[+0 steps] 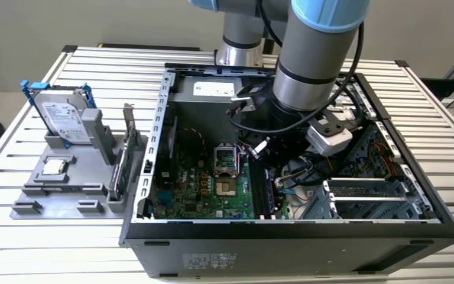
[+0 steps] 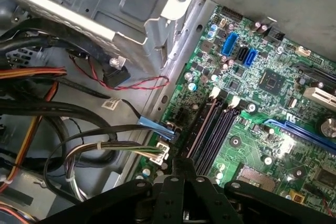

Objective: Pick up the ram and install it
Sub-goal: 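Press down the ram until it locks into place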

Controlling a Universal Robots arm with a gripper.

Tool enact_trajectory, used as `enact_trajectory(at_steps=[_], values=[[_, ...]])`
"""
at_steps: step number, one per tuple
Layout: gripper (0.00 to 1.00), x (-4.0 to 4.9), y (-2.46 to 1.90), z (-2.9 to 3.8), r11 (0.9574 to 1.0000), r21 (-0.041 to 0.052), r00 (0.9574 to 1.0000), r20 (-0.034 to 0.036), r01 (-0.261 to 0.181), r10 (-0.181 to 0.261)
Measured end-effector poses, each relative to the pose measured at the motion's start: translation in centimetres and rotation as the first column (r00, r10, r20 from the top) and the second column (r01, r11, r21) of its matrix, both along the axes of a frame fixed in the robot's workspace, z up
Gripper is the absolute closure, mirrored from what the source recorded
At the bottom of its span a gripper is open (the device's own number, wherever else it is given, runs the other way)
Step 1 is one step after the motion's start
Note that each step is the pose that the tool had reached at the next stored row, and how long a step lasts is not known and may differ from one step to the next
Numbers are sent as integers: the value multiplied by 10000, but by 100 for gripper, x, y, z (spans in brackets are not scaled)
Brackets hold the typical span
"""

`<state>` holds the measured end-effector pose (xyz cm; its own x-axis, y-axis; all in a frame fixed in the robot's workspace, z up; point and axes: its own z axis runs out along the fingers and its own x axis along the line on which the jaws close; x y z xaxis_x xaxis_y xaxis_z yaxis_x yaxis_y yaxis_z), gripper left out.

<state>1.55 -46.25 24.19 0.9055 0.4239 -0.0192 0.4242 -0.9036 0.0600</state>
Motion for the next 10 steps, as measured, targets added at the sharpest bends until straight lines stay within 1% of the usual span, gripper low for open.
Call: enact_trajectory(at_steps=[3,5,7,10], values=[[100,-1,0,0,9994,1,9994,-9,-335,335],[100,-1,0,0,9982,0,9982,-23,-607,607],[100,-1,0,0,9961,2,9961,-45,-886,886],[100,-1,0,1,9917,7,9916,-99,-1287,1287]])
